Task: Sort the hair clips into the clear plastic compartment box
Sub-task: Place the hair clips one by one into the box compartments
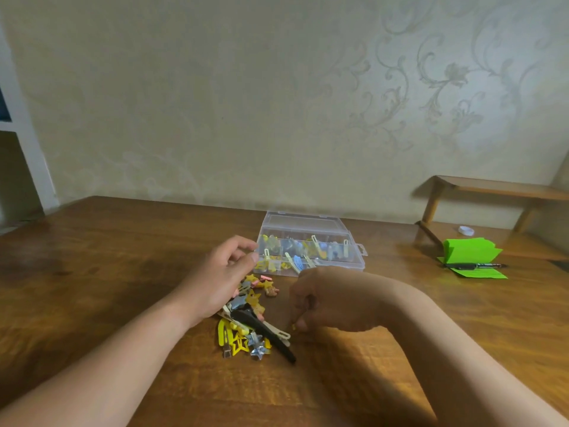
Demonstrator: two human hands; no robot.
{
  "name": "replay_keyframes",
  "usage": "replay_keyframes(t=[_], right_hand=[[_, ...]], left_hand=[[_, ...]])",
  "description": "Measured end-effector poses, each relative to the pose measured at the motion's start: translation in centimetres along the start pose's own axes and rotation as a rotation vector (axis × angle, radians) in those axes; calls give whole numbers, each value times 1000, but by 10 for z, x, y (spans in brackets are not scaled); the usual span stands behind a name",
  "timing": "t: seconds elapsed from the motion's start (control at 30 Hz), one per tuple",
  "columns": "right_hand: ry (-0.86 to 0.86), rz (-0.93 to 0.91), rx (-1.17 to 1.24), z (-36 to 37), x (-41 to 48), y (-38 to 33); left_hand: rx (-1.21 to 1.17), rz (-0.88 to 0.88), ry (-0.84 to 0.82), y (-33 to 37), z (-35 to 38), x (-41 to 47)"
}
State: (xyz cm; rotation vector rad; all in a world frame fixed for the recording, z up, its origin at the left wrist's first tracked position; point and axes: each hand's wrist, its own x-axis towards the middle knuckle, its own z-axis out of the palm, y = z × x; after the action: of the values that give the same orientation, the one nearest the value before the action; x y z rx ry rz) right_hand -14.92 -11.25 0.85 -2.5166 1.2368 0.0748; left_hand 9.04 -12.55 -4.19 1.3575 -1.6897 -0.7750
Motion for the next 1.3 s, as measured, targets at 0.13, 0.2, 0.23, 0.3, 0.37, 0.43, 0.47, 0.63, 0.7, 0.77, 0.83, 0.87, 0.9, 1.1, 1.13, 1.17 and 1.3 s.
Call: replay_keyframes(t=[0.13, 0.2, 0.23, 0.3, 0.37, 0.43, 0.47, 0.63, 0.7, 0.77, 0.83, 0.87, 0.9, 1.1, 1.13, 1.17, 1.3], right_hand=[[92, 42, 34, -8, -7, 5], [301, 77, 131, -14, -8, 10], [420, 102, 194, -16, -9, 14], [613, 173, 323, -21, -7, 25], [725, 272, 386, -26, 0, 36], [738, 362, 352, -30, 12, 44], [711, 393, 321, -31, 19, 46], [534, 493, 114, -32, 48, 50], [497, 525, 70, -32, 56, 53], [477, 539, 41, -32, 60, 54], [474, 531, 29, -30, 61, 54], [478, 526, 33, -29, 61, 53], [487, 520, 45, -28, 60, 52], [793, 425, 282, -15, 40, 41], [858, 385, 318, -12, 35, 36], [903, 340, 340, -8, 32, 30], [880, 158, 343, 6, 24, 7]], left_hand=[[10, -1, -3, 0, 0, 1], [19, 6, -1, 0, 0, 1], [20, 10, 3, 0, 0, 1], [13, 16, 12, 0, 0, 2], [-6, 13, 13, -1, 0, 4], [-10, 10, 8, -1, 0, 5], [-8, 8, 7, -1, 0, 5], [1, 9, 6, -2, -1, 4], [4, 11, 5, -2, -2, 5], [14, 15, 4, -2, -2, 5], [21, 15, 2, -1, -2, 5], [22, 15, 3, -1, -2, 4], [21, 16, 1, -1, -2, 4], [6, 16, -4, 0, -2, 4], [12, 16, -6, 0, -3, 3], [19, 17, -7, 0, -2, 3], [29, 29, -5, 0, -2, 2]])
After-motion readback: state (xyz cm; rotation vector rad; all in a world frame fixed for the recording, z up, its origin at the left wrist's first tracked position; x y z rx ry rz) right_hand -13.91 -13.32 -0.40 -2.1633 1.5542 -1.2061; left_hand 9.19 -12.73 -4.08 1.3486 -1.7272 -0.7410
